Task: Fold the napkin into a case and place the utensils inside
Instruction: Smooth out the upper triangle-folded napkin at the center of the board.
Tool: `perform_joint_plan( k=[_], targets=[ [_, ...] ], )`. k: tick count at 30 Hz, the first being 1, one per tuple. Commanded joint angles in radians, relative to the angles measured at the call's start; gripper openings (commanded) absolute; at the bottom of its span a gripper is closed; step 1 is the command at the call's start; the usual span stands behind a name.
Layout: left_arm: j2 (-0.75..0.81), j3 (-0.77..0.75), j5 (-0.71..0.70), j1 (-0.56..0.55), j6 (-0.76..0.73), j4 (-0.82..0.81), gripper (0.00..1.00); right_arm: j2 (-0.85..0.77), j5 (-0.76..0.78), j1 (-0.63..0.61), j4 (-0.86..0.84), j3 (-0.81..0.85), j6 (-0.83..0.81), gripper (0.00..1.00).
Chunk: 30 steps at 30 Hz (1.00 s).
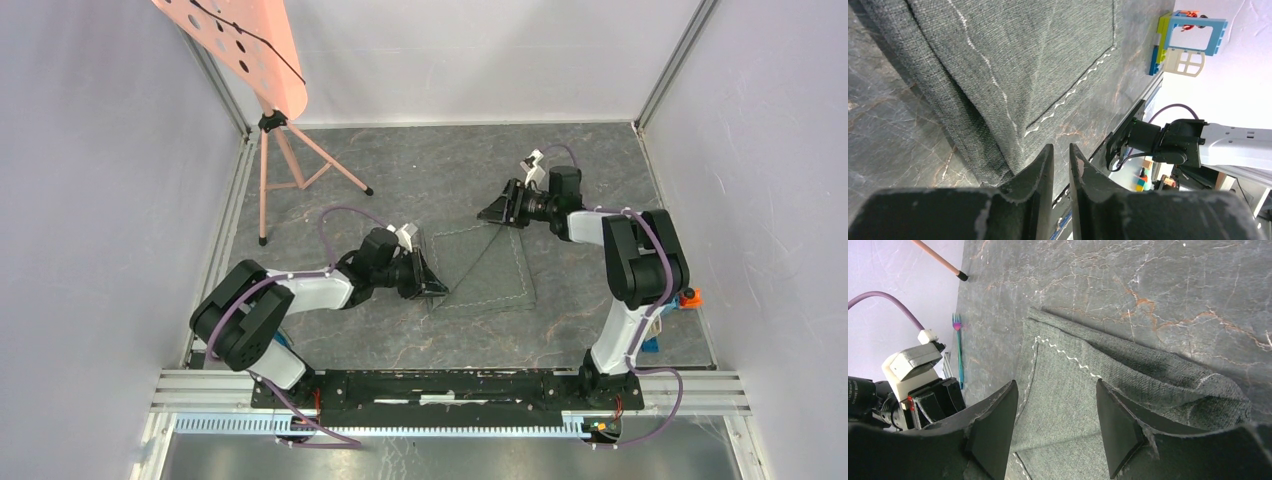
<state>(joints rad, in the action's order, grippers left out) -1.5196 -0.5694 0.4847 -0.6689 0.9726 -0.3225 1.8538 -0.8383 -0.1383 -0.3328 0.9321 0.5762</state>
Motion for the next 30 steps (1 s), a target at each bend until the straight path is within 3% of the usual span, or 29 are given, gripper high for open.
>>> perform_joint_plan(
  k=[1,14,24,30],
  targets=[
    [-0.040,0.007,0.038,0.000,-0.050,-0.056,0.25,0.047,0.004,0.004,-0.054,0.051,0.008,0.64],
    [-0.126,0.038,-0.139,0.005,-0.145,0.064,0.19,0.158,0.033,0.055,-0.244,-0.013,0.088,0.63],
    [-0.067,0.077,-0.126,0.003,-0.160,0.068,0.18,0.207,-0.005,0.058,-0.200,0.053,0.054,0.63],
    [0.054,0.036,-0.036,-0.001,-0.166,0.124,0.26,0.142,-0.024,0.055,-0.134,0.088,0.039,0.64]
  ],
)
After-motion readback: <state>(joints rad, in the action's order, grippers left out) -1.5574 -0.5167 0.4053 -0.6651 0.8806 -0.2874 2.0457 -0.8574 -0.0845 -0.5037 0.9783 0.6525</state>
